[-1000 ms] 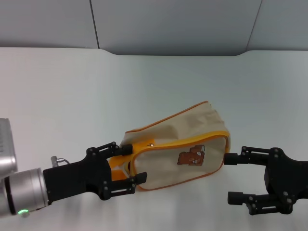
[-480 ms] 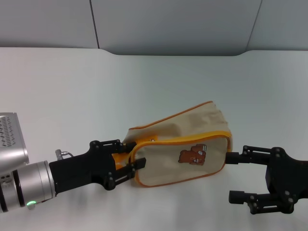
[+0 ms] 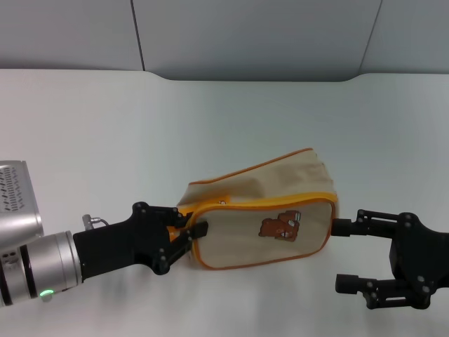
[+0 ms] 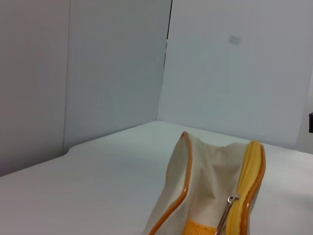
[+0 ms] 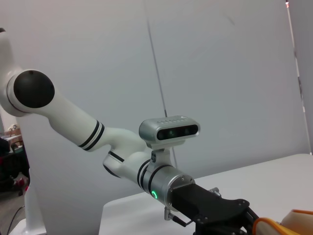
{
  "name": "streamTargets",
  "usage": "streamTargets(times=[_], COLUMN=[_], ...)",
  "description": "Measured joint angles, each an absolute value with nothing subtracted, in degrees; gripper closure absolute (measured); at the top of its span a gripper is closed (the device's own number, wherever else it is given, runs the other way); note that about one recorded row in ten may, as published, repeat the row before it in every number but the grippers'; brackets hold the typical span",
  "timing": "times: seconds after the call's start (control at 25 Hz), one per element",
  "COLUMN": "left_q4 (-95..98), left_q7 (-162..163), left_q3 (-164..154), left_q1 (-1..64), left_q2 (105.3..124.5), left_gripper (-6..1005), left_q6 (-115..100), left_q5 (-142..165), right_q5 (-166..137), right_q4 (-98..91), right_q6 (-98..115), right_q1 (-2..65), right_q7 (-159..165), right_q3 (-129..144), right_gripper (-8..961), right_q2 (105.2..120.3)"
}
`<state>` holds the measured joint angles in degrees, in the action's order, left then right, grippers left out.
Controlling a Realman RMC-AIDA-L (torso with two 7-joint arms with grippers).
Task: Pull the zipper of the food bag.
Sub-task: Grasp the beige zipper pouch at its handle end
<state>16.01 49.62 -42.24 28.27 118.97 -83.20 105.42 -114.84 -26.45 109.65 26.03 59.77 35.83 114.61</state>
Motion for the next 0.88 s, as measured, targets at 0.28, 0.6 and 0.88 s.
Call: streamTargets(times=[0.28,0.6,0.88], left_q4=[21.24,23.82,24.46], left_q7=[44.17,30.39,25.66], left_q3=[-42.56,-42.77,-42.48], left_q1=[28.78,32.42,35.13], left_q2=[118.65,118.55,118.60], left_gripper=[859,888,893], left_q6=[-85.42,-86.80,-88.96], left_q5=[105.42,105.58,105.38], right_q5=[-114.78,-114.69,-113.67], right_q4=[-26.46,-26.46,-26.78], right_q6=[109.91,110.73,109.13], right_q1=[25.37,24.20,26.98], right_q7=[59.61,55.11,45.84], right_q3=[33.88,26.45,17.75], right_gripper=[167,167,168], right_q2=[114.61,116.07,117.72])
